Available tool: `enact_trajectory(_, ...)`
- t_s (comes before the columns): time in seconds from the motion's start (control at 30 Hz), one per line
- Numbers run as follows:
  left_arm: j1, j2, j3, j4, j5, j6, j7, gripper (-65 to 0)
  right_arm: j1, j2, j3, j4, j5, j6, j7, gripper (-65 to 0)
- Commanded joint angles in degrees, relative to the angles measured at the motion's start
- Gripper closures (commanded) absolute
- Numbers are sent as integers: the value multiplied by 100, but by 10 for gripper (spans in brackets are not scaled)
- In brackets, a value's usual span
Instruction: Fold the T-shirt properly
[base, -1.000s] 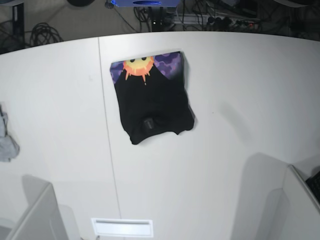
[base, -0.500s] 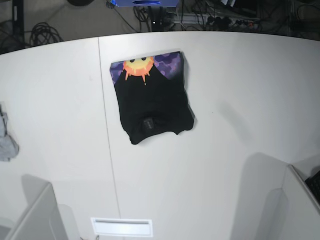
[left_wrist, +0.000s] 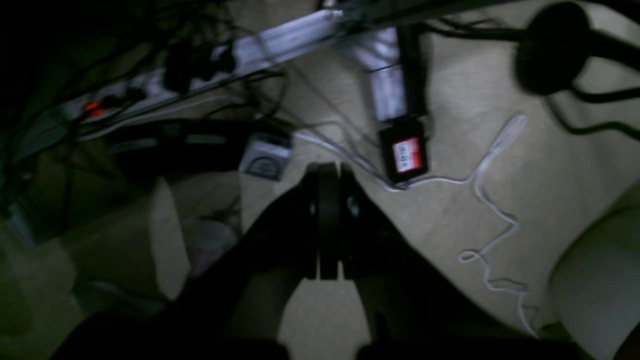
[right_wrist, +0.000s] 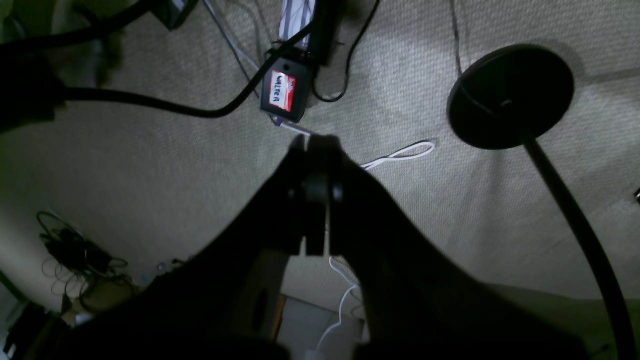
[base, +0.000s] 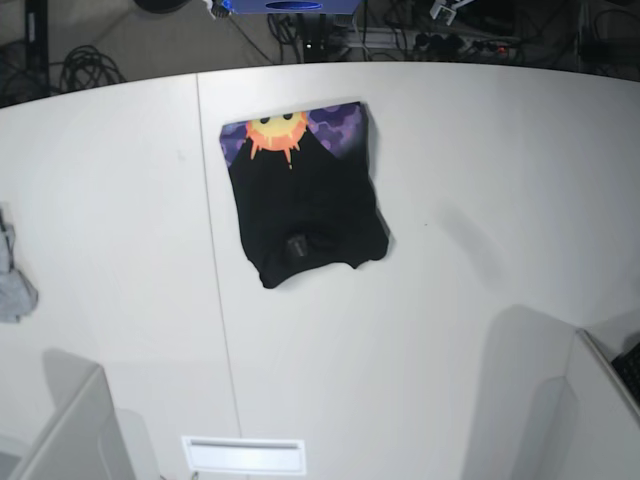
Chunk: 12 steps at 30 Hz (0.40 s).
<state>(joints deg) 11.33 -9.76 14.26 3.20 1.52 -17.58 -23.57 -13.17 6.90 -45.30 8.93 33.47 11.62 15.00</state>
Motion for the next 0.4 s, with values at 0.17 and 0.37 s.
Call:
enact_trajectory(0.17, -12, -39, 2, -17, -16, -13, -65, 0, -77, 71, 16, -18, 6, 38, 7, 0)
enact_trajectory(0.37, -21, -39, -42, 80, -24, -4, -82, 0, -77, 80, 16, -18, -11, 38, 7, 0)
